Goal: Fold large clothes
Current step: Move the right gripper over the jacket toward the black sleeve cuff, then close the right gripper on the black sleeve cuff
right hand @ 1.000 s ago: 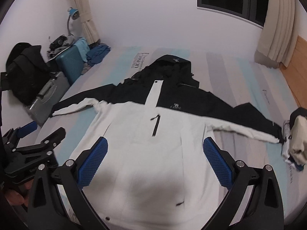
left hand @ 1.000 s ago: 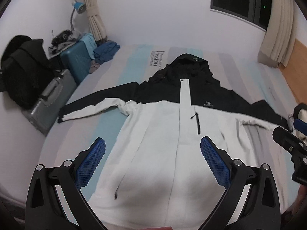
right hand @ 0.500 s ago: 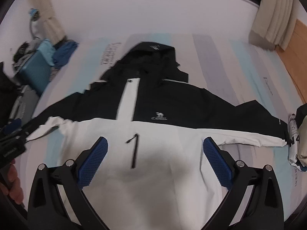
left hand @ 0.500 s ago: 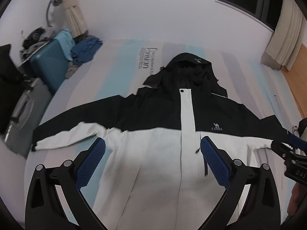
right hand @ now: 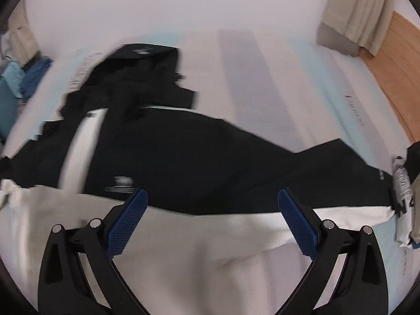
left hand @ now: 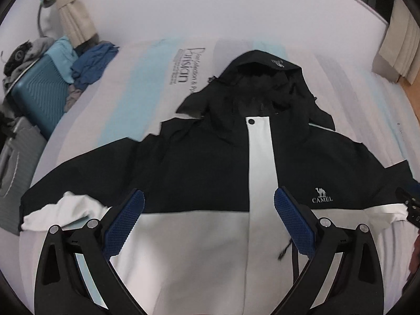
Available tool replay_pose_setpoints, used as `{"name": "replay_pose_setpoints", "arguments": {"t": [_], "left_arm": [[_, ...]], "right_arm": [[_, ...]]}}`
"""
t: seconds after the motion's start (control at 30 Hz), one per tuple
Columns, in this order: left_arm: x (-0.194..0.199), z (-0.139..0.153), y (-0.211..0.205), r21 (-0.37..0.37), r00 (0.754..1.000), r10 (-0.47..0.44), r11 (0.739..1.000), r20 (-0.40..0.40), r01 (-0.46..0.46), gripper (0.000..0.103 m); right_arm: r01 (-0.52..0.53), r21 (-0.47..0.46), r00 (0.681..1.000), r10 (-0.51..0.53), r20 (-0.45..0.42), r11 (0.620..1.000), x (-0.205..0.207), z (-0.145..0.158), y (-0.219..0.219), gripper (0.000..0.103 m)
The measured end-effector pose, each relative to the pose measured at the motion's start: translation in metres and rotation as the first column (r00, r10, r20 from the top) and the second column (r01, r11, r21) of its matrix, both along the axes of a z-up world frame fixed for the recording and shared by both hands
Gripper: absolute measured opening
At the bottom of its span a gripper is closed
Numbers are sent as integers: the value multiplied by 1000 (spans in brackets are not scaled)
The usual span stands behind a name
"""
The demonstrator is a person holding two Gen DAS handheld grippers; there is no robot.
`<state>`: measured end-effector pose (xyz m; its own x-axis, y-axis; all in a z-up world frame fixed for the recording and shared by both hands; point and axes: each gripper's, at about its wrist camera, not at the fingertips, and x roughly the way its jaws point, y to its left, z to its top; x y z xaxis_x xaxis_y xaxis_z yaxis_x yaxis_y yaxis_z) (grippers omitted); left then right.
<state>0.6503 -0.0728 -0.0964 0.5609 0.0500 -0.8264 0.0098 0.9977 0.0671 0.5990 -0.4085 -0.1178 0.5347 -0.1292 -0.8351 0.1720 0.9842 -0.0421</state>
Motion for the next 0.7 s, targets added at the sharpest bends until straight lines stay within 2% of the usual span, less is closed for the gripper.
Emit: {"name": "replay_pose_setpoints", "arguments": {"t": [0.17, 0.27, 0.43, 0.57, 0.7], "left_arm": [[21, -28, -23, 22, 999, -35, 999, -30, 35, 97], [30, -42, -38, 34, 998, -52, 998, -38, 53, 97], [52, -66, -60, 29, 995, -75, 997, -65, 77, 97], [68, -77, -74, 25, 994, -84, 996, -67, 85, 97], [76, -85, -84, 18, 994, -87, 996, -72, 89, 97]], "right_arm": [[41, -102, 998, -45, -34, 994, -2, -29, -70, 96], [74, -147, 994, -84, -68, 986, -6, -41, -129, 96], [170, -208, 966, -204, -160, 963, -17, -60, -234, 96], [155, -279, 948, -222, -228, 948, -24, -68, -303, 96], [176, -244, 928, -243, -282, 954, -30, -69, -359, 96]]}}
